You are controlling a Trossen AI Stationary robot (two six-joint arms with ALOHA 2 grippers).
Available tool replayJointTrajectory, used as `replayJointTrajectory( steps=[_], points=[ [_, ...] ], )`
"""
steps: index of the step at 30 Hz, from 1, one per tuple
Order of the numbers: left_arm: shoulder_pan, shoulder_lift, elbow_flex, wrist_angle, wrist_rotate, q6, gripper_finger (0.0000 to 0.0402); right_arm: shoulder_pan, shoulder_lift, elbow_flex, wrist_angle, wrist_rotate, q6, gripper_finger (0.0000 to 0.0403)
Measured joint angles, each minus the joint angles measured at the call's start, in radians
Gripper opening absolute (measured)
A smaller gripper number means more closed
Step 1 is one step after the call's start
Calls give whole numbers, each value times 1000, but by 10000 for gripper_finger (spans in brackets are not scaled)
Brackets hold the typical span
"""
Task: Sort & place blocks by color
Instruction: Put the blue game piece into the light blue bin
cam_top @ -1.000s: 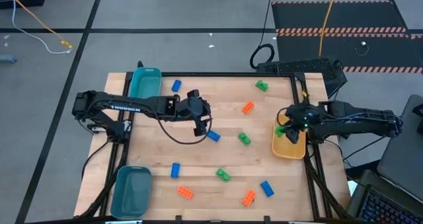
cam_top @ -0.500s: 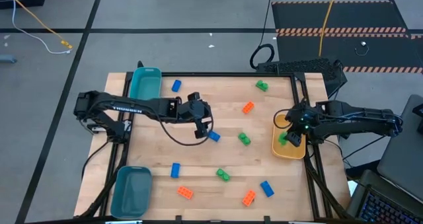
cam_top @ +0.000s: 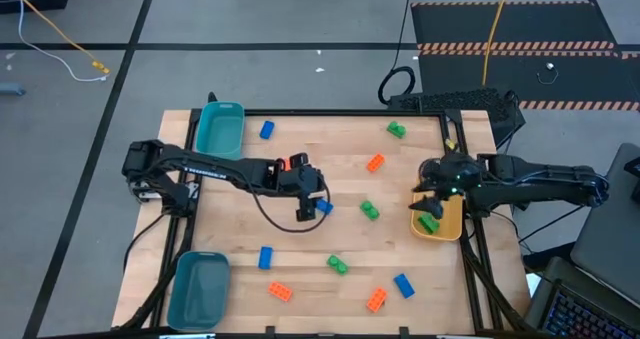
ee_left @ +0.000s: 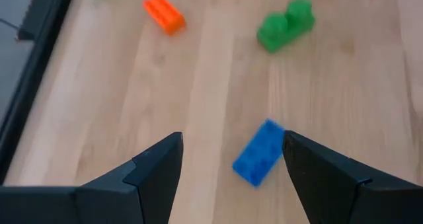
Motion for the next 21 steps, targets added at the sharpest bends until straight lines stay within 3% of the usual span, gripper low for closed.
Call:
replayJointTrajectory(
  steps=[4, 7, 14, 17, 21],
  points=[
    [1, 44, 0, 84, 34, 39, 262, 3, 23, -123, 430, -73, -23, 324],
    [5, 79, 2, 185, 110, 67, 262, 2, 51, -195, 585, -73, -33, 324],
    [29, 130, 3, 417, 275, 158, 262, 2, 75, -282, 754, -1, -135, 324],
    [49, 144, 2, 461, 359, 156, 262, 2, 76, -288, 754, 48, -151, 324],
    [67, 165, 1, 504, 397, 154, 262, 2, 76, -288, 763, 99, -197, 324]
  ],
)
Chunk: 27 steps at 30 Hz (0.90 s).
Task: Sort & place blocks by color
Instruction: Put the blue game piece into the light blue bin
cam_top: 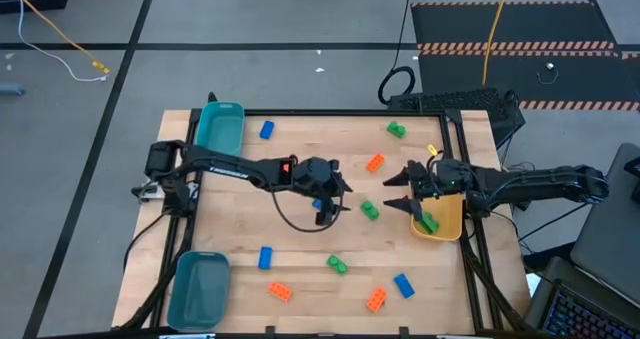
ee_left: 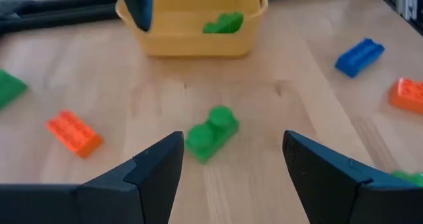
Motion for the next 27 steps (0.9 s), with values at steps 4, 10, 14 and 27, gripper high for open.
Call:
replayJointTrajectory(
  steps=[4, 10, 14, 27],
  points=[
    [9, 21, 27, 16, 35, -12, 262, 0, 1, 0, 43, 119, -57, 324],
    [8, 51, 188, -215, -11, 32, 262, -4, 2, 15, 54, 151, -143, 324],
    [13, 83, 313, -386, -35, 56, 262, -6, -2, 48, 56, 204, -227, 324],
    [39, 232, 351, -408, 23, 67, 262, -6, -93, 72, 47, 203, -334, 324]
  ],
)
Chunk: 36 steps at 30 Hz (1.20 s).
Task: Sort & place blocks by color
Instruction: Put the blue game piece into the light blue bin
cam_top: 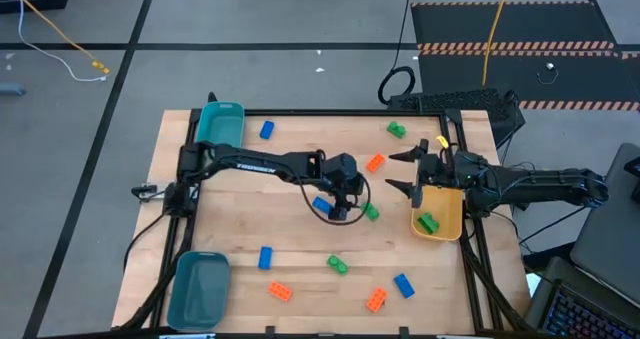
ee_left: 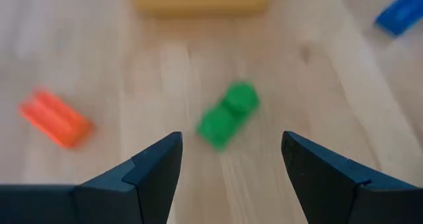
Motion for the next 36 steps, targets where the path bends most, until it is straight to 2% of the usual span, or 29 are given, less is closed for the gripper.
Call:
replayJointTrajectory(
  steps=[5, 11, 15, 22, 27, 36],
  points=[
    [2, -13, 0, -229, -81, -1, 262, 0, 2, 0, -25, -3, 2, 324],
    [-9, -100, -1, -456, -92, -10, 247, 0, 4, 0, -34, -3, -5, 325],
    [-19, -116, -8, -459, -93, 41, 222, 0, 5, 0, -45, -4, -17, 325],
    [-27, -53, -27, -452, -118, 88, 194, 0, 5, 0, -54, -4, -18, 325],
    [-26, -34, -25, -400, -138, 71, 210, 0, 5, -16, -52, -4, -19, 325],
    [-39, -16, -26, -425, -160, 90, 261, 0, 5, -24, -44, -2, -26, 325]
  ],
)
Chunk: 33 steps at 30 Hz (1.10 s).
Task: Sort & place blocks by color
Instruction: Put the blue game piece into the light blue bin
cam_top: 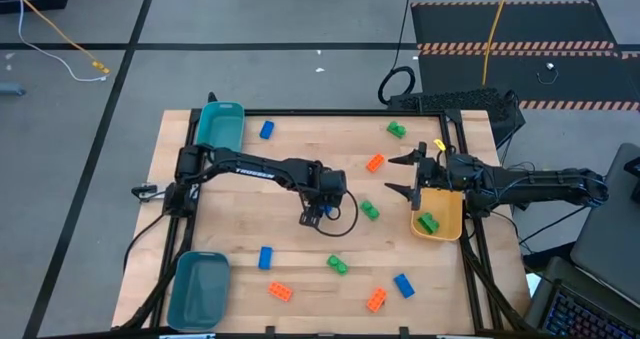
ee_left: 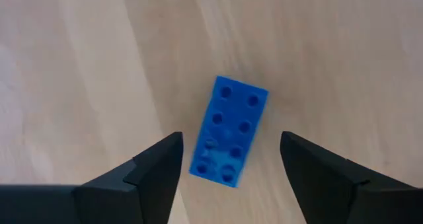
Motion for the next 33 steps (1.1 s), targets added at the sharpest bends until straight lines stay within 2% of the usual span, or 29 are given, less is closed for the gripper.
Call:
replayJointTrajectory(
  steps=[4, 12, 33],
  points=[
    [-4, -2, 0, 3, -3, 0, 270, 0, 0, 0, 0, 1, -1, 325],
    [-2, -2, -30, 30, -3, -11, 259, 0, 0, 0, 1, 1, 6, 325],
    [-3, -3, -180, 194, -2, -52, 260, 0, 0, -1, 0, 2, 11, 325]
  ],
)
